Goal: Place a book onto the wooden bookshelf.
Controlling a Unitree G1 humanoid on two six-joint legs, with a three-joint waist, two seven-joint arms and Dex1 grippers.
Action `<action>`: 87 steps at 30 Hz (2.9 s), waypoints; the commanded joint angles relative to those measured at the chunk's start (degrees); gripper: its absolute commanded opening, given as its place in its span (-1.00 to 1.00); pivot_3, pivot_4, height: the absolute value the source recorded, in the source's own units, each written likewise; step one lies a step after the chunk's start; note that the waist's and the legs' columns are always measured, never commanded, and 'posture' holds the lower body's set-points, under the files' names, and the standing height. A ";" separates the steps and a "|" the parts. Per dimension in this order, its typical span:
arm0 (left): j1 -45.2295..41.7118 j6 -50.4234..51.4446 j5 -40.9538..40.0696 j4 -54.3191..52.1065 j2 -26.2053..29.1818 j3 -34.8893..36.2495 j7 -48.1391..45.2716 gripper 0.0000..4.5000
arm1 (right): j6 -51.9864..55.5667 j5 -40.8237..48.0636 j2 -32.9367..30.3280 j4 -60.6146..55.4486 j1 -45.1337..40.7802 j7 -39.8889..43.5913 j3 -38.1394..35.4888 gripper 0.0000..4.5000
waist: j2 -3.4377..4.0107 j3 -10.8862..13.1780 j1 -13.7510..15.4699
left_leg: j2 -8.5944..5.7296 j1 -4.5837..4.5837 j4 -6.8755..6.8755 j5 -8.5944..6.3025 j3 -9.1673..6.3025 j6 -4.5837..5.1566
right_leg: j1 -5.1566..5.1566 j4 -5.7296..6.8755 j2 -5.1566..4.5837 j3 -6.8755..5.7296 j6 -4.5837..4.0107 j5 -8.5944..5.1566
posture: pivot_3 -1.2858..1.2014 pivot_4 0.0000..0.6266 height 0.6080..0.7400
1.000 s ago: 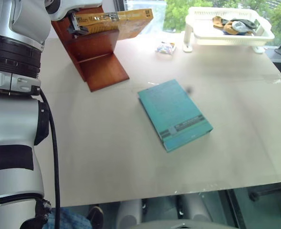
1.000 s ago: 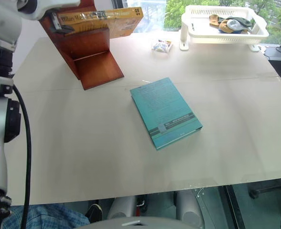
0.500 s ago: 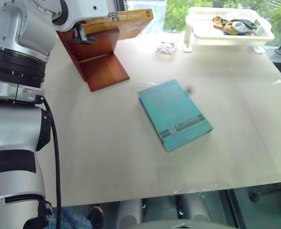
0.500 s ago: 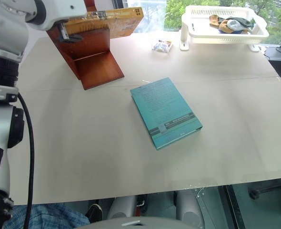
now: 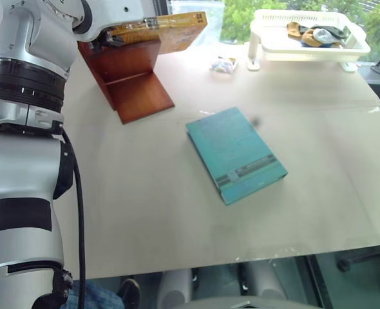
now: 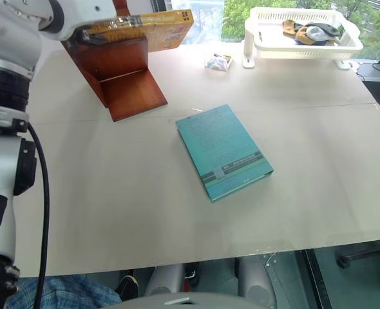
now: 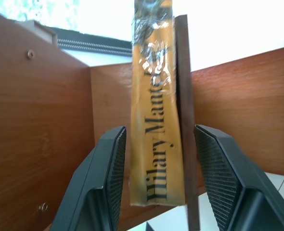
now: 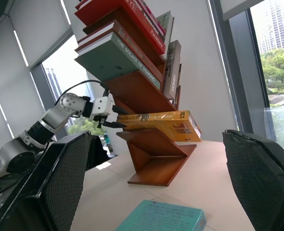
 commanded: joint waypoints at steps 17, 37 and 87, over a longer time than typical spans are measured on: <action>-1.12 0.89 1.47 -3.66 2.59 1.27 -2.15 -0.83 | -2.06 -1.86 -0.92 0.25 -1.93 3.29 -2.28 1.00 | 0.00 0.00 -0.02 | 0.00 0.00 0.00 0.00 0.00 0.00 | 0.00 -0.01 0.00 0.00 0.00 0.00 | 0.03 -0.52 1.00; 5.60 7.96 1.81 -14.88 8.04 2.37 -7.77 -0.83 | -3.66 -4.53 0.19 3.46 -5.05 3.30 -1.38 1.00 | 0.01 0.00 -0.22 | 0.00 0.00 0.00 0.00 0.02 0.00 | 0.00 -0.01 0.00 0.03 0.00 0.00 | 0.03 -0.52 1.00; 64.28 23.50 -46.64 -62.77 -9.91 34.12 -2.36 0.18 | -8.11 -6.49 -1.46 -2.92 15.93 3.30 -2.24 1.00 | 0.23 -0.18 -0.23 | 0.12 0.20 0.34 -0.01 -0.15 0.01 | 0.33 0.08 0.09 -0.05 0.01 0.02 | 0.03 -0.52 1.00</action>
